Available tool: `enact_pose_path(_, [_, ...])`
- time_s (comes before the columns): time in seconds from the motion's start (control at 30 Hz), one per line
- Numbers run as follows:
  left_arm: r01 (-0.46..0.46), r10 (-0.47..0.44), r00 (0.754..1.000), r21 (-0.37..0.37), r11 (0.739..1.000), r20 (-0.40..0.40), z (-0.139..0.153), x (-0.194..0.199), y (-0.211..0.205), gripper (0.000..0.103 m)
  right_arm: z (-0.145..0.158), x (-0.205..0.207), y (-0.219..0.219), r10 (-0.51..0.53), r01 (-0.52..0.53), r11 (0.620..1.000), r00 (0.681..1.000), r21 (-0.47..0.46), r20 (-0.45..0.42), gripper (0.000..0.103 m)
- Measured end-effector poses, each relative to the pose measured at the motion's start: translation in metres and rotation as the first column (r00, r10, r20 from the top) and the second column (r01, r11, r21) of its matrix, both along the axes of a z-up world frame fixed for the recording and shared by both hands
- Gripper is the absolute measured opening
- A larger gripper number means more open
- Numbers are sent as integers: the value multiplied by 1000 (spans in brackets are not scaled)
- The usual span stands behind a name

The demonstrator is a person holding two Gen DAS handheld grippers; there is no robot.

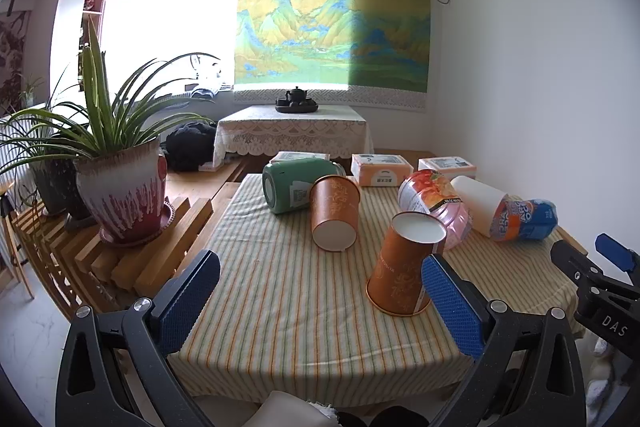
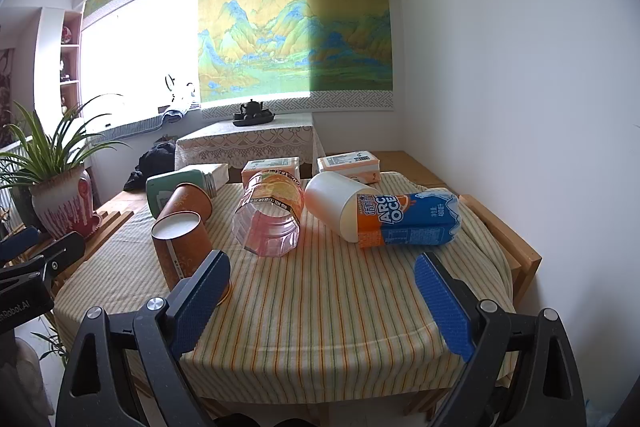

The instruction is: Flip cup upside down

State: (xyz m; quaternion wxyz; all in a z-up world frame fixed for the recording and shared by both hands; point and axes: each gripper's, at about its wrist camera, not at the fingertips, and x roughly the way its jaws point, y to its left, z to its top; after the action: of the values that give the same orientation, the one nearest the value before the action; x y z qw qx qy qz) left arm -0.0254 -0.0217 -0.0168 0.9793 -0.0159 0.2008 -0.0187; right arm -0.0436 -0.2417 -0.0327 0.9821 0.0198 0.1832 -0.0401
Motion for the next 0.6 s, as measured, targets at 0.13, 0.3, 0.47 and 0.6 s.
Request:
enact_pose_path(0.13, [2,-2,1000,-2,1000,-2,0,0,0,102,0,0,-1,1,-1,1000,1000,0,-1,91])
enact_pose_path(0.3, [3,-3,1000,-4,1000,-4,0,0,0,102,0,0,-1,-2,2,1000,1000,2,0,91])
enact_pose_path(0.47, [6,-6,1000,-2,1000,-6,0,1,-2,102,0,1,-1,-2,2,1000,1000,1,0,91])
enact_pose_path(0.6, [7,-7,1000,-3,1000,-3,1,1,-2,102,-1,2,0,0,0,1000,1000,-2,0,91])
